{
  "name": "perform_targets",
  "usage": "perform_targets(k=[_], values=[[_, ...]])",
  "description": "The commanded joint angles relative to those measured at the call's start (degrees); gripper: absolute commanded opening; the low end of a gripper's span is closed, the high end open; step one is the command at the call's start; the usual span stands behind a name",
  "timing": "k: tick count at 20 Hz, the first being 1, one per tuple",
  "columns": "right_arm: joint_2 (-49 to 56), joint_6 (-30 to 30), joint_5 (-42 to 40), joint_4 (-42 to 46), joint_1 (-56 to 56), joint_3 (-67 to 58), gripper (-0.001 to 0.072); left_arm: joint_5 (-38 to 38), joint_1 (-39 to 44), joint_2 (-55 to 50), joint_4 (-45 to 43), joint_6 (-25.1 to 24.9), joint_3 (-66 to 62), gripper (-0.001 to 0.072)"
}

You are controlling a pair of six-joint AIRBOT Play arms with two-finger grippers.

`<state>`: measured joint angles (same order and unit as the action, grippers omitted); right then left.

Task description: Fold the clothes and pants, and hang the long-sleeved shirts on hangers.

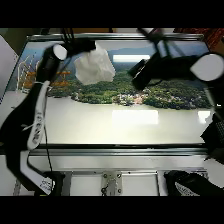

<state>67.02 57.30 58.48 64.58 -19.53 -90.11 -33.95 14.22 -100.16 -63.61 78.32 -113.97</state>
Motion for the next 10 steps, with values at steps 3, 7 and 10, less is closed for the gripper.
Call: perform_targets(k=[3,7,10], values=[[-10.0,15.1,-13.7,10.7,7.0,-1.4,0.0021,-7.6,5.1,24.6,0.0,-2.6,0.0,0.0012],[-13.0,18.7,-13.0,10.7,7.7,-1.4,0.0021,-12.2,12.4,32.3,-4.2,-2.2,3.0,0.0011],[-13.7,20.4,-13.0,10.7,7.6,-1.4,0.0021,-10.5,17.6,34.7,-10.6,4.7,10.6,0.0012]])
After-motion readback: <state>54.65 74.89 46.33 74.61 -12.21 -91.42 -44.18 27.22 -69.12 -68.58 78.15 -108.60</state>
